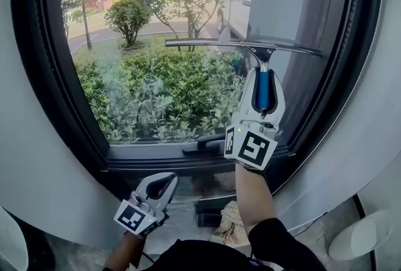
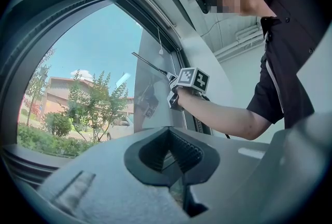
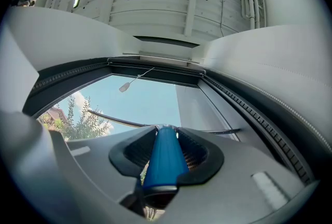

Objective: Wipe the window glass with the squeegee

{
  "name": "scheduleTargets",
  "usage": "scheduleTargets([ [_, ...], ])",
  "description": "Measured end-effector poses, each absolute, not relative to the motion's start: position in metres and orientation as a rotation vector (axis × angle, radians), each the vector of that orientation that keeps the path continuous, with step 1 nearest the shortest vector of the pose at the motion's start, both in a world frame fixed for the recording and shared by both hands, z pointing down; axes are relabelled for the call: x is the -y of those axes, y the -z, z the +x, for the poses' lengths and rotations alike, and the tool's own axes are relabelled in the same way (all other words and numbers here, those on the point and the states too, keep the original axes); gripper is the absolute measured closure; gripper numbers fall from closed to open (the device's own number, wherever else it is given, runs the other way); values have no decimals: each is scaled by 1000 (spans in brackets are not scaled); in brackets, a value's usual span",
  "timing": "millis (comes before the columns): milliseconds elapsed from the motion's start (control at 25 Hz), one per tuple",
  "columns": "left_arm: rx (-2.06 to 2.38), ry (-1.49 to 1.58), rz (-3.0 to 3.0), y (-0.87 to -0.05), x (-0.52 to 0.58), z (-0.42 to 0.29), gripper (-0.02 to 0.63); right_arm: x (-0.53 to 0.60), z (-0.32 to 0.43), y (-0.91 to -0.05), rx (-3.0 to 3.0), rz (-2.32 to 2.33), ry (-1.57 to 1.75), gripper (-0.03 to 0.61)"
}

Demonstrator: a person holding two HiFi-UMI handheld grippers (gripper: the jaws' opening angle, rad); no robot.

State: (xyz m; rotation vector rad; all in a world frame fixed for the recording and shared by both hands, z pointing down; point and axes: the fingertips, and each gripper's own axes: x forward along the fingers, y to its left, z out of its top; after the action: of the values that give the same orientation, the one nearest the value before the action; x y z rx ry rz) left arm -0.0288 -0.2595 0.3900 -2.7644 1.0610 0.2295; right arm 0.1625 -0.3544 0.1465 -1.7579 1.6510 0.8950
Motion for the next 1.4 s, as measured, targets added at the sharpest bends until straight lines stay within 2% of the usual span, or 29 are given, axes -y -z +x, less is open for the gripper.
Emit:
scheduleTargets([
  [1400,-1056,-220,-2793,-401,254,-19,615,351,162,-197,-1736,-1819,-838,443],
])
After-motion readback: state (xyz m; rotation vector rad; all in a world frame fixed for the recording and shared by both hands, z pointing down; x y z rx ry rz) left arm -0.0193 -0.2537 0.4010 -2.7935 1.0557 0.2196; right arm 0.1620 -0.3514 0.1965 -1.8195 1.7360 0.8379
